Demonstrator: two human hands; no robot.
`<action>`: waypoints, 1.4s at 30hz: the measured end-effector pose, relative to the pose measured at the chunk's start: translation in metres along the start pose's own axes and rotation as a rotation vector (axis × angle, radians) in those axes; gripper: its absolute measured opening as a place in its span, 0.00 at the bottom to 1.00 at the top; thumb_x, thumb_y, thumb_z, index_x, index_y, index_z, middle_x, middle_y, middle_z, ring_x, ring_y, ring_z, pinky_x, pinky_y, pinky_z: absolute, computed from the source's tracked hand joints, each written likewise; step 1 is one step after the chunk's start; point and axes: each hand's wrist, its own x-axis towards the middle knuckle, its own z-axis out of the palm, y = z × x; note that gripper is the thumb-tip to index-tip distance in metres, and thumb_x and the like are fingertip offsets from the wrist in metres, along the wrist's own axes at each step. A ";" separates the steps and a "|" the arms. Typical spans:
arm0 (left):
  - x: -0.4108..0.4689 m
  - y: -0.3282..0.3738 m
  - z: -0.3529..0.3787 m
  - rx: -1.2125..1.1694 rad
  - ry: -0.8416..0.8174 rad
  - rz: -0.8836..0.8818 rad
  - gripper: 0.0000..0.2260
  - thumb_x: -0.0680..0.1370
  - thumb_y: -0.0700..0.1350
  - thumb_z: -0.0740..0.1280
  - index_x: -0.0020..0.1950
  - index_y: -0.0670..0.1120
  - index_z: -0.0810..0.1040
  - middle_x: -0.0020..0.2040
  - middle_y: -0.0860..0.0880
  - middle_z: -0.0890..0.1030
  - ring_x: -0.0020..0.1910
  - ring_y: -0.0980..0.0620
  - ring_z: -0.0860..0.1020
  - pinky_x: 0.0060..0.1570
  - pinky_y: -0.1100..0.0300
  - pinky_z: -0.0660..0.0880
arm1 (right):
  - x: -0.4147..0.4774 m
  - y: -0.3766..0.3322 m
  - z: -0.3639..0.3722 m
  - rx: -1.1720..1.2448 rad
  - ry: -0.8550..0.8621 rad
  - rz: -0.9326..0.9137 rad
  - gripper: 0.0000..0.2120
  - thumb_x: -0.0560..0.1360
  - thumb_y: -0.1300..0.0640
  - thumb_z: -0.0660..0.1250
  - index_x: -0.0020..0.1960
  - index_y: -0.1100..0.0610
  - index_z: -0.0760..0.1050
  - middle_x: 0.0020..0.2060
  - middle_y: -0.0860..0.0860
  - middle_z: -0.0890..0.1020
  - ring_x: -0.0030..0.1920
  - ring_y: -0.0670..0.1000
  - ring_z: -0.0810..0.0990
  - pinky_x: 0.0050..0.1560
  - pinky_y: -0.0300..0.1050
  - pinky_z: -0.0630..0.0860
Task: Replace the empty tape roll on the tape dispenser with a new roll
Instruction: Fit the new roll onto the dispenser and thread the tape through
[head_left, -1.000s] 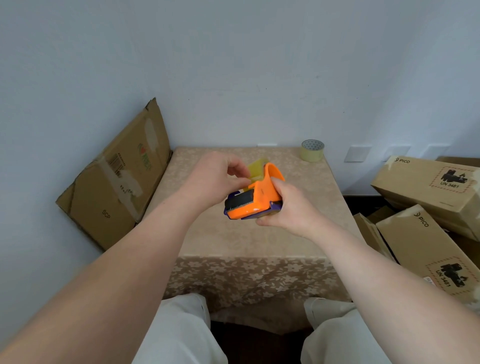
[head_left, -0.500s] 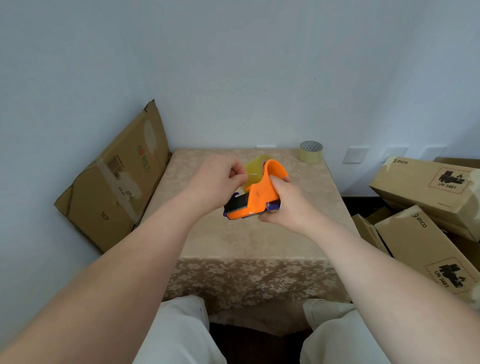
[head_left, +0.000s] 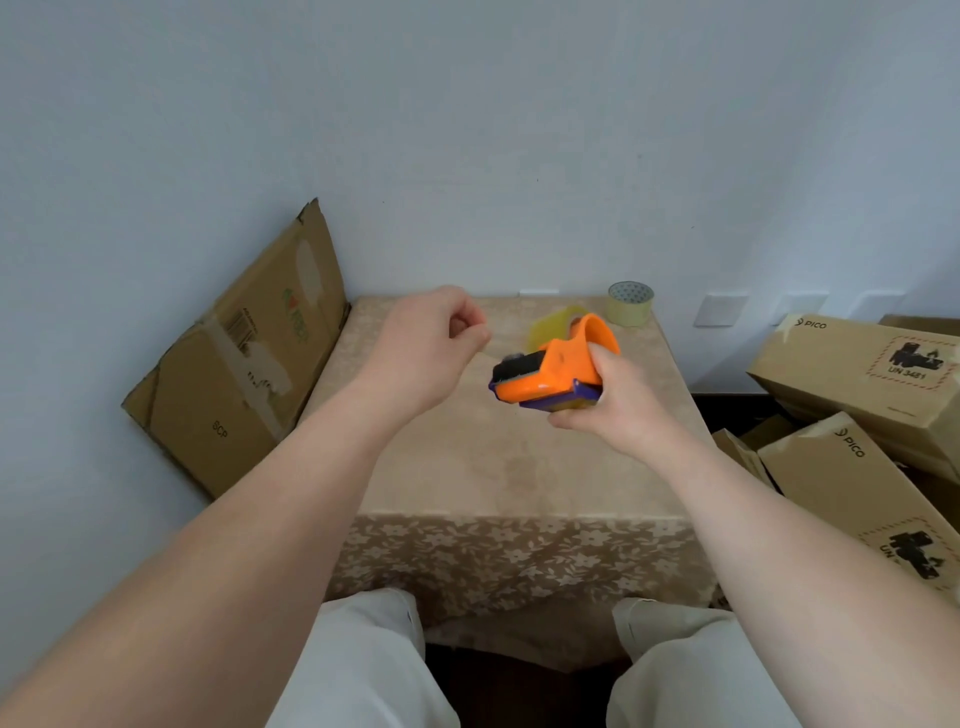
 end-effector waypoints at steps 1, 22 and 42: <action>-0.001 0.001 -0.001 0.011 -0.001 0.045 0.03 0.76 0.42 0.65 0.42 0.47 0.76 0.37 0.53 0.75 0.34 0.60 0.72 0.33 0.73 0.66 | -0.001 0.000 0.000 0.021 0.000 0.003 0.29 0.59 0.58 0.80 0.57 0.55 0.74 0.49 0.54 0.81 0.49 0.55 0.80 0.52 0.54 0.78; -0.022 -0.026 0.008 0.324 0.204 0.457 0.09 0.76 0.43 0.60 0.42 0.42 0.77 0.37 0.46 0.78 0.39 0.46 0.71 0.40 0.57 0.66 | -0.011 -0.003 0.004 0.272 0.033 0.010 0.28 0.61 0.60 0.80 0.57 0.48 0.74 0.51 0.50 0.83 0.51 0.51 0.82 0.55 0.50 0.78; -0.025 -0.007 0.014 0.303 0.265 0.346 0.06 0.78 0.42 0.59 0.44 0.44 0.75 0.42 0.53 0.71 0.47 0.52 0.66 0.41 0.62 0.63 | -0.011 -0.008 0.013 0.194 -0.105 -0.007 0.29 0.60 0.55 0.80 0.58 0.53 0.74 0.49 0.51 0.83 0.48 0.50 0.82 0.51 0.49 0.79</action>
